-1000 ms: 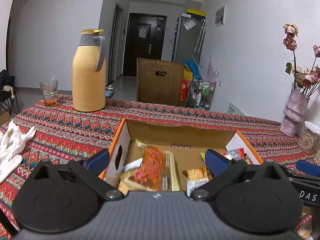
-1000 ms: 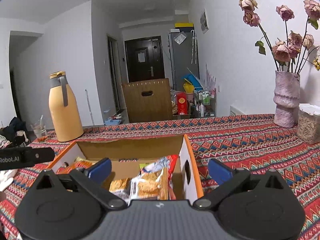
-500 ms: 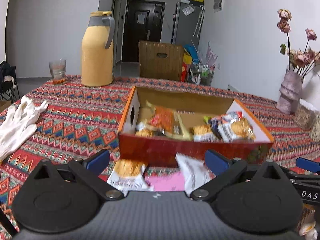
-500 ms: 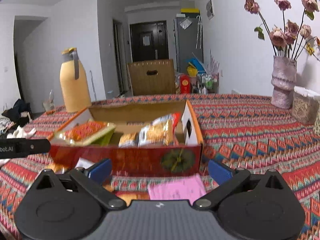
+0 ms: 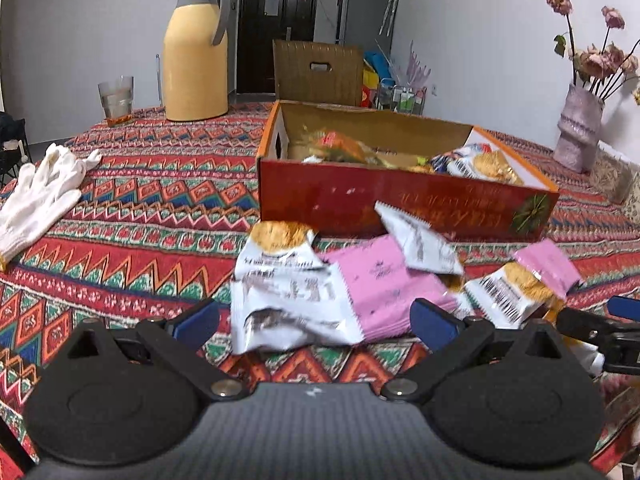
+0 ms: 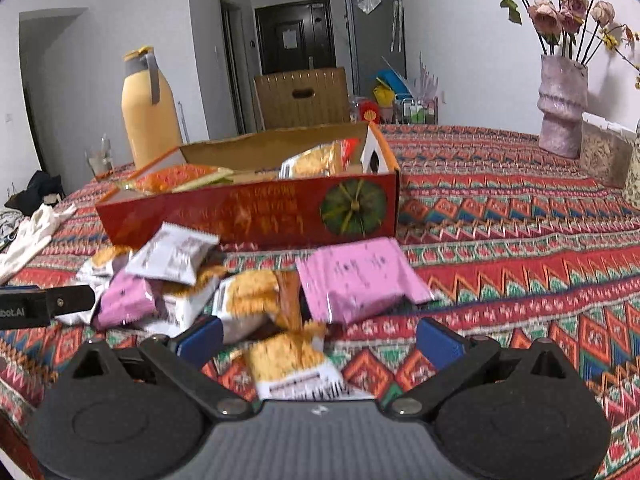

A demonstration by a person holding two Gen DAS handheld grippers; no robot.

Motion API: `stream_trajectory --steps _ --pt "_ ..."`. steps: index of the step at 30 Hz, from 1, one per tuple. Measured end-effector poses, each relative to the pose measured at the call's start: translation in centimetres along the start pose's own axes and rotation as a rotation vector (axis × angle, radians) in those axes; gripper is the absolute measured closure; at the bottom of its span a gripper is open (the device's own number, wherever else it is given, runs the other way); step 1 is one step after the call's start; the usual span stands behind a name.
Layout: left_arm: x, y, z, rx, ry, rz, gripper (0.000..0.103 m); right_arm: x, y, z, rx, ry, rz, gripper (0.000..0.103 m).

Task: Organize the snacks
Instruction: 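Withdraw both tools back over the remaining snack pile, then lower the right tool onto a white cookie packet and close it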

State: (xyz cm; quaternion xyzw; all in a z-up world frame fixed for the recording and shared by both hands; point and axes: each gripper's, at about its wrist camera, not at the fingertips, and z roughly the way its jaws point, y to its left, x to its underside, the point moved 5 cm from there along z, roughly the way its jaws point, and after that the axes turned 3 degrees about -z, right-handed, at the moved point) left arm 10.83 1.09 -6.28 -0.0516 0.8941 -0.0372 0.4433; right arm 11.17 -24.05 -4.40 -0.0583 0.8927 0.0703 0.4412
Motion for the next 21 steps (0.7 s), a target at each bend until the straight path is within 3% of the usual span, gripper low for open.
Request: stream_trajectory --steps 8,15,17,21 --pt "0.8 0.5 0.9 0.01 0.004 -0.012 0.0 0.5 0.8 0.1 -0.001 0.006 -0.035 0.002" --pt "1.0 0.6 1.1 0.008 0.005 -0.017 0.0 1.1 1.4 0.9 -0.012 0.031 -0.07 0.02" --pt "1.1 0.5 1.1 0.009 0.007 -0.018 0.0 1.3 1.4 1.1 -0.013 0.033 -0.075 0.021" --pt "1.1 0.6 1.1 0.009 0.007 -0.021 0.0 1.3 1.8 1.1 -0.02 0.02 -0.096 0.037"
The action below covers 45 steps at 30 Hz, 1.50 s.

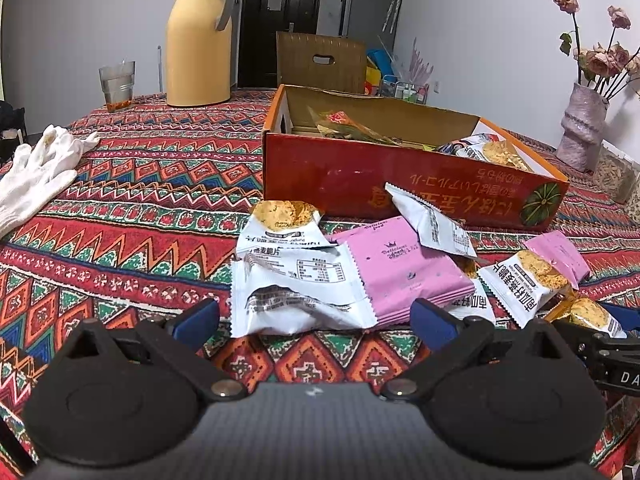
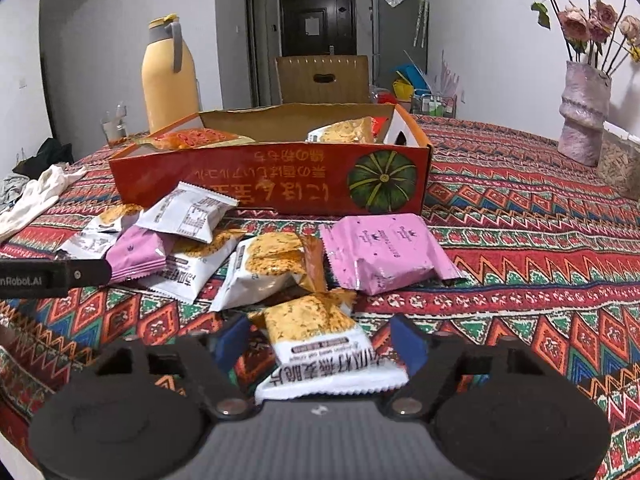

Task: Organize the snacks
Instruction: 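Lower the right tool onto a white cookie packet and close it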

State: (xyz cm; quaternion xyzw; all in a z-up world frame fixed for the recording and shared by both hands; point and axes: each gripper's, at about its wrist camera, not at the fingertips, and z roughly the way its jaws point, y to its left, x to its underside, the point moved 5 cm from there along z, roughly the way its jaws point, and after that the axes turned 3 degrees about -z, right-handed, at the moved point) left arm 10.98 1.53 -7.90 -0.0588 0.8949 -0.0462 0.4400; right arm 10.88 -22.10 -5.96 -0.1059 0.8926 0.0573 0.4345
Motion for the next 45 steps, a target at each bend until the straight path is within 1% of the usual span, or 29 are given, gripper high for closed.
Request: stream_trajectory --steps 1,3,9,15,20,23,25,28,30,36,39,41,45 --pt "0.0 0.0 0.0 0.0 0.0 -0.001 0.0 0.0 0.1 0.0 -0.004 -0.003 -0.007 0.04" --pt "0.0 0.0 0.0 -0.001 0.001 -0.003 0.0 0.0 0.3 -0.2 -0.008 -0.009 -0.023 0.055" --pt "0.0 0.0 0.1 -0.004 0.002 -0.006 0.0 0.2 0.5 -0.8 -0.013 -0.032 -0.035 0.062" --pt "-0.1 0.1 -0.1 -0.01 0.005 -0.007 0.0 -0.3 0.2 -2.3 -0.008 -0.086 -0.033 0.062" --pt "-0.9 0.4 -1.1 -0.002 -0.015 -0.009 0.0 -0.9 -0.9 -3.3 0.014 -0.129 -0.013 0.062" --pt "-2.0 0.8 -1.7 -0.029 -0.038 0.006 0.0 -1.1 -1.9 -3.6 0.032 -0.145 0.005 0.062" --pt "-2.6 1.2 -1.6 -0.044 -0.038 0.006 0.0 -1.1 -2.4 -3.7 0.043 -0.15 0.018 0.062" --pt "-3.2 1.8 -0.8 -0.076 -0.007 -0.009 0.0 -1.0 -3.0 -3.7 0.051 -0.153 0.032 0.062" --pt "-3.4 2.0 0.0 -0.094 0.029 -0.026 0.0 -0.9 -3.3 -3.6 0.054 -0.153 0.04 0.062" --pt "-3.5 1.5 2.0 -0.101 0.088 -0.061 0.0 -0.6 -3.7 -3.5 0.056 -0.153 0.055 0.062" --pt "-3.3 1.0 2.6 -0.122 0.1 -0.057 0.0 -0.5 -4.0 -3.6 0.057 -0.155 0.064 0.062" --pt "-3.2 0.8 2.5 -0.133 0.089 -0.051 0.0 -0.4 -4.3 -3.6 0.058 -0.156 0.069 0.062" --pt "-3.0 1.1 2.4 -0.136 0.09 -0.052 0.0 -0.2 -4.5 -3.6 0.058 -0.153 0.078 0.062"
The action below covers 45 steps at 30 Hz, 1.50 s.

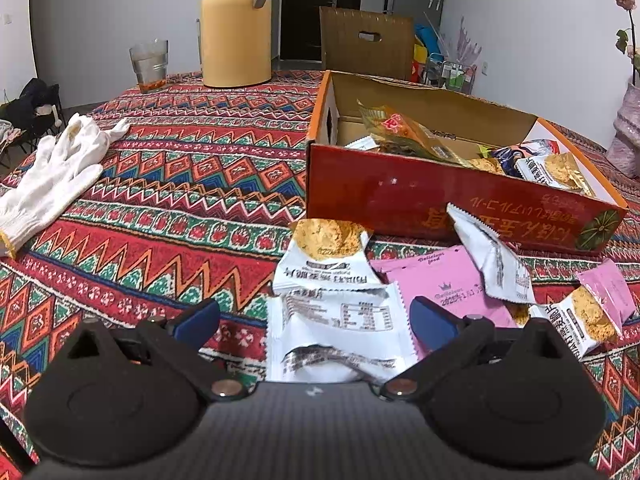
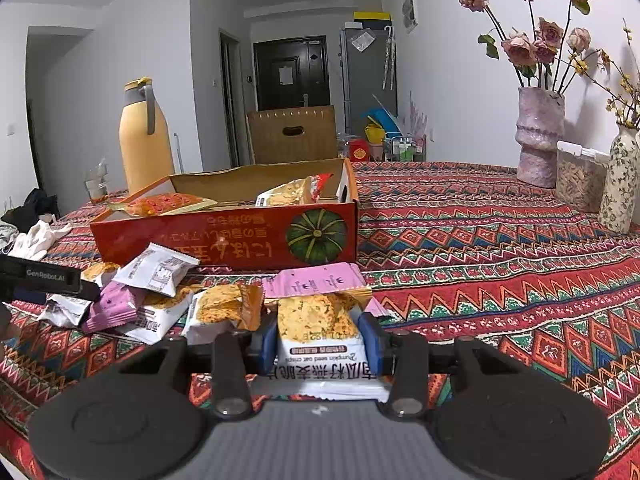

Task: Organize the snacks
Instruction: 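Grasp a brown-and-white snack packet with the left tool while the right holds the cookie packet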

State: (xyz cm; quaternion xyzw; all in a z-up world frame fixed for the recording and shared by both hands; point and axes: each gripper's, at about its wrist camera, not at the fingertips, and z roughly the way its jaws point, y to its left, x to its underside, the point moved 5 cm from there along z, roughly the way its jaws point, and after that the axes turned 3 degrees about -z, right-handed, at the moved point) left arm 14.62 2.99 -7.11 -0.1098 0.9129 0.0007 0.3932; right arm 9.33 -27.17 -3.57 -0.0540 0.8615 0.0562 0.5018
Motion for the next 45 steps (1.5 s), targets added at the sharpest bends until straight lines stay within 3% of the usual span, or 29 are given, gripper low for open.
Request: stream_trajectory --steps 3,6,24,30,32,36,38,41,45 --pt "0.2 0.5 -0.2 -0.009 -0.003 0.002 0.001 0.1 -0.1 0.0 -0.005 0.002 0.002 0.062" --pt "0.8 0.9 0.0 -0.013 0.029 0.019 0.011 0.2 0.0 0.1 -0.009 0.004 0.005 0.062" --pt "1.4 -0.3 0.0 0.003 0.014 0.071 0.011 0.5 0.2 0.0 -0.016 0.009 0.005 0.062" --pt "1.6 -0.9 -0.4 0.025 -0.006 0.095 0.031 0.7 0.4 0.0 -0.022 0.015 0.001 0.062" --pt "1.6 -1.0 -0.6 0.036 -0.012 0.1 0.045 0.7 0.4 -0.1 -0.023 0.016 0.001 0.062" --pt "1.7 -1.1 -0.9 0.055 -0.02 0.101 0.054 0.8 0.6 -0.1 -0.026 0.016 -0.003 0.062" --pt "1.8 -1.2 -1.1 0.051 -0.022 0.106 0.069 0.9 0.7 -0.2 -0.029 0.017 -0.005 0.062" --pt "1.9 -1.2 -1.4 0.062 -0.026 0.111 0.081 1.0 0.8 -0.1 -0.032 0.019 -0.008 0.062" --pt "2.0 -1.1 -2.0 0.058 -0.051 0.114 0.082 0.9 1.0 -0.3 -0.036 0.017 -0.012 0.062"
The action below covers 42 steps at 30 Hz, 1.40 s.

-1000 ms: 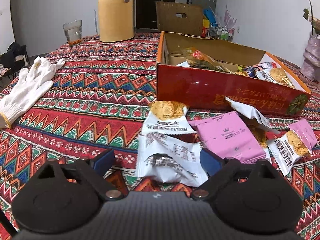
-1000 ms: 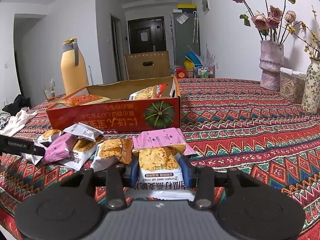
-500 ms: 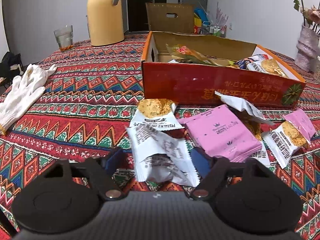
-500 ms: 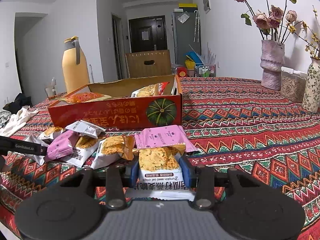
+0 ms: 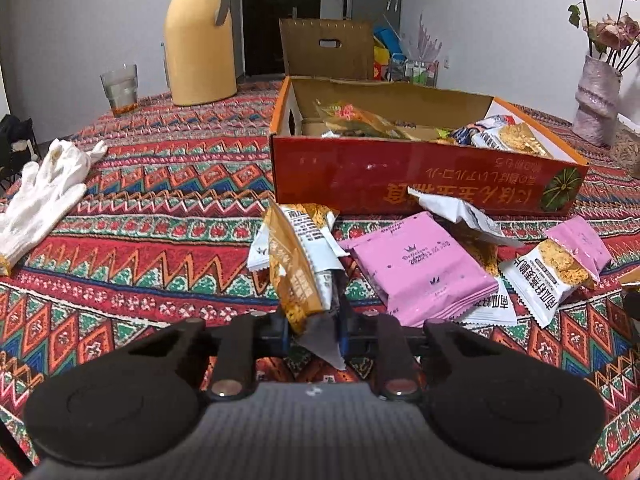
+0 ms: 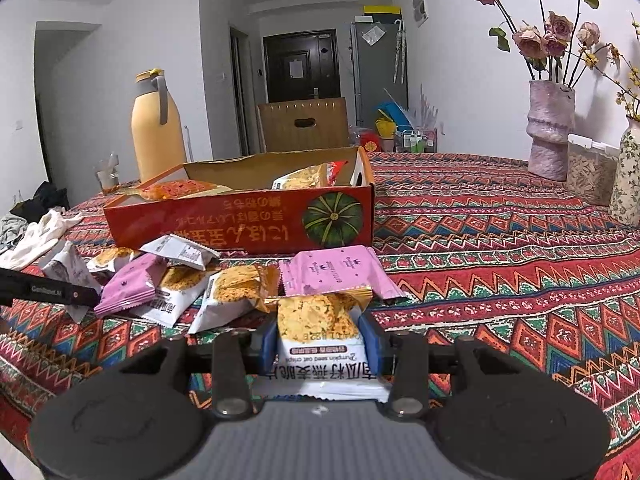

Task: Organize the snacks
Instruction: 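Grasp a brown-and-white snack packet with the left tool while the right holds the cookie packet, then carry both held packets up and over the open box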

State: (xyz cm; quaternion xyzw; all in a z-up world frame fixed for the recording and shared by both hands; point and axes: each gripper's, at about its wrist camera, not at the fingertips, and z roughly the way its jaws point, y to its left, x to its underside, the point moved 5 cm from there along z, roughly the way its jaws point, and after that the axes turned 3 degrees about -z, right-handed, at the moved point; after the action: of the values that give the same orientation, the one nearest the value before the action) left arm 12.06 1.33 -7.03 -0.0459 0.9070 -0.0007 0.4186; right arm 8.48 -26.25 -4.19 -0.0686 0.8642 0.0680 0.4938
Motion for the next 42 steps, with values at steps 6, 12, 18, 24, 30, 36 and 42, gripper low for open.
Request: stream_trajectory --steps 6,12,18,24,30,36,42 --pt "-0.6 0.2 -1.5 -0.006 -0.054 0.003 0.082 -0.1 0.5 -0.2 -0.005 -0.006 -0.007 0.062" --pt "-1.4 0.0 -3.2 0.007 -0.113 0.004 0.082 -0.9 0.9 -0.3 -0.003 -0.025 -0.016 0.062" --pt "-2.9 -0.5 -4.6 0.029 -0.164 0.003 0.082 -2.2 0.9 -0.3 0.008 -0.057 -0.027 0.062" --pt "-4.9 -1.5 -5.3 0.051 -0.211 0.003 0.082 -4.1 1.1 0.0 0.011 -0.099 -0.041 0.062" --pt "-7.3 -2.8 -5.3 0.07 -0.251 0.004 0.082 -6.4 1.2 0.9 0.01 -0.144 -0.052 0.062" --pt "-9.6 -4.1 -4.5 0.084 -0.275 0.002 0.082 -9.1 1.3 2.2 0.011 -0.184 -0.062 0.062" --pt "-11.7 -5.2 -3.1 0.093 -0.291 -0.007 0.082 -11.9 1.4 4.2 0.004 -0.214 -0.073 0.062"
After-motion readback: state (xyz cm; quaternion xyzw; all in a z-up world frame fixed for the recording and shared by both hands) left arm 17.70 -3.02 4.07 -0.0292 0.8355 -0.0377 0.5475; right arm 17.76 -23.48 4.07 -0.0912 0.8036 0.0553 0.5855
